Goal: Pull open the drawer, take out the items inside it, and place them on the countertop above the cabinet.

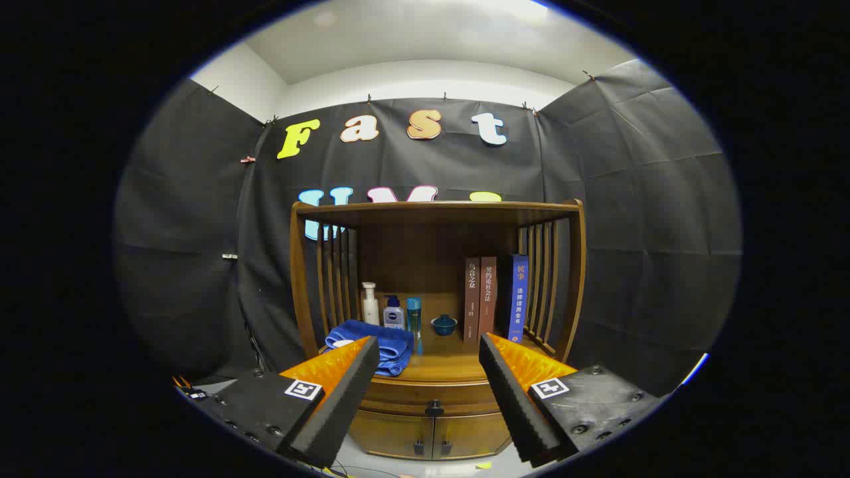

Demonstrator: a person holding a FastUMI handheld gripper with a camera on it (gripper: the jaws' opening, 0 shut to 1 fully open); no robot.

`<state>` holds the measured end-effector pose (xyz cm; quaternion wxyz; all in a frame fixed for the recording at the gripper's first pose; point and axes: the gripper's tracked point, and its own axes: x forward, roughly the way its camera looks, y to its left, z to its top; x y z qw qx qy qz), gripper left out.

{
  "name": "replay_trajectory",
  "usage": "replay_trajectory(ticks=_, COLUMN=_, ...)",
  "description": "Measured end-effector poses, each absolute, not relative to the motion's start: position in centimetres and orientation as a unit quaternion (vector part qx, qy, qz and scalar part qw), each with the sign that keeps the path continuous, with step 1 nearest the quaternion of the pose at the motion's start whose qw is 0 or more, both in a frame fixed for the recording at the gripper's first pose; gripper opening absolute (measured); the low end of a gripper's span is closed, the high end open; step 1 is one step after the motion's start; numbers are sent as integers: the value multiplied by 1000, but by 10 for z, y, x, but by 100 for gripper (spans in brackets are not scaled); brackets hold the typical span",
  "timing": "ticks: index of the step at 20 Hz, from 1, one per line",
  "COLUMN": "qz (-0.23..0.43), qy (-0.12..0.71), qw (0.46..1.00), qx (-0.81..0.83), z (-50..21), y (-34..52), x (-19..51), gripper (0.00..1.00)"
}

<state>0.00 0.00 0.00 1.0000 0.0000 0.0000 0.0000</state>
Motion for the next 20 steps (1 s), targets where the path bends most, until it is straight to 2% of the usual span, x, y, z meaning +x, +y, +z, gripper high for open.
replay_trajectory(ticks=20, qz=1, qy=-1, qw=1000, qx=-3, z=-3, y=6, x=5, gripper=98)
